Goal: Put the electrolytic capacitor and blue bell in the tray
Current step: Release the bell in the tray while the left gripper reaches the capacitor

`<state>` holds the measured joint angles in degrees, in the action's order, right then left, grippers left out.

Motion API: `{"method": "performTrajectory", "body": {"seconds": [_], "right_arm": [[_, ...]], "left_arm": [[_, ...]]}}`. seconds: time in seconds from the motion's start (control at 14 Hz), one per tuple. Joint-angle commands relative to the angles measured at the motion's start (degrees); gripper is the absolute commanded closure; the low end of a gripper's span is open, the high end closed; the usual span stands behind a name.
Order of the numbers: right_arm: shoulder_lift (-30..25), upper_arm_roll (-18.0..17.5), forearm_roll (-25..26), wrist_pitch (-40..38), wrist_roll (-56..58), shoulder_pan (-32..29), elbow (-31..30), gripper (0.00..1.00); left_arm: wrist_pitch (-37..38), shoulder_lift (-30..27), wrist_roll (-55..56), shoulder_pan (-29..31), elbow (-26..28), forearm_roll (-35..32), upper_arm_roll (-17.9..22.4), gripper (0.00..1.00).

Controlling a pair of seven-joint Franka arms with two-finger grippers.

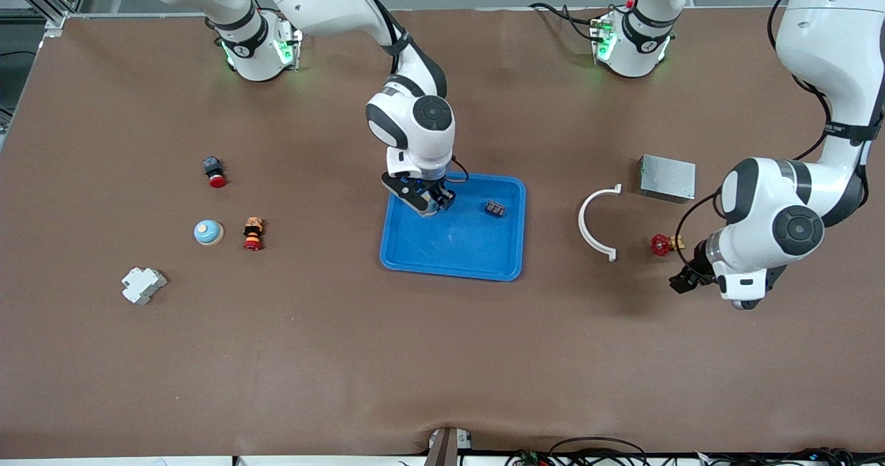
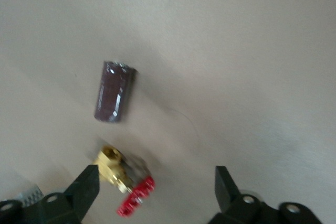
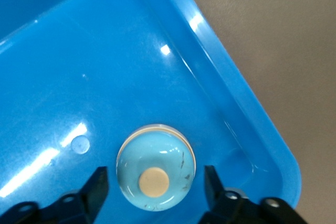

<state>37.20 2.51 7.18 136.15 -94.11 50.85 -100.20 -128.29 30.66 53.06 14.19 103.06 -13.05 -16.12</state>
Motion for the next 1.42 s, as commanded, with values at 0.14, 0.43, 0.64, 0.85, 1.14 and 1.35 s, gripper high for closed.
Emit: {"method": "performTrajectory", "body": {"seconds": [0.14,0.43,0.64,0.85,1.14,1.35], "right_arm": [[0.5,0.6,2.9,-0.4,-3.4,0.9,1.1,0.0],[-0.5,0.7,3.5,-6.0,1.6,-0.3,4.0,0.0],[-5.3,1.0,3.5,-13.9,16.7,-5.3,4.2,0.0],[-9.8,1.0,3.5,-16.9,31.2,-12.3,3.3,0.0],[-15.6,1.0,3.5,-16.9,51.5,-24.0,-0.9,0.0],[-18.2,0.9,3.3,-16.5,66.6,-33.1,-2.3,0.0]], "left_arm": [[-6.7,0.7,-5.0,2.5,3.7,-2.9,-0.4,0.08],[-6.9,2.0,-5.4,3.7,4.3,-11.4,-0.5,0.29],[-9.2,2.7,-5.4,3.8,5.4,-12.3,-0.4,0.38],[-10.8,3.6,-5.4,5.0,5.7,-15.5,-0.5,0.45],[-11.2,4.1,-5.4,5.1,5.9,-15.9,-0.5,0.66],[-11.2,3.8,-5.5,5.1,5.8,-15.9,-0.5,1.0]]}}
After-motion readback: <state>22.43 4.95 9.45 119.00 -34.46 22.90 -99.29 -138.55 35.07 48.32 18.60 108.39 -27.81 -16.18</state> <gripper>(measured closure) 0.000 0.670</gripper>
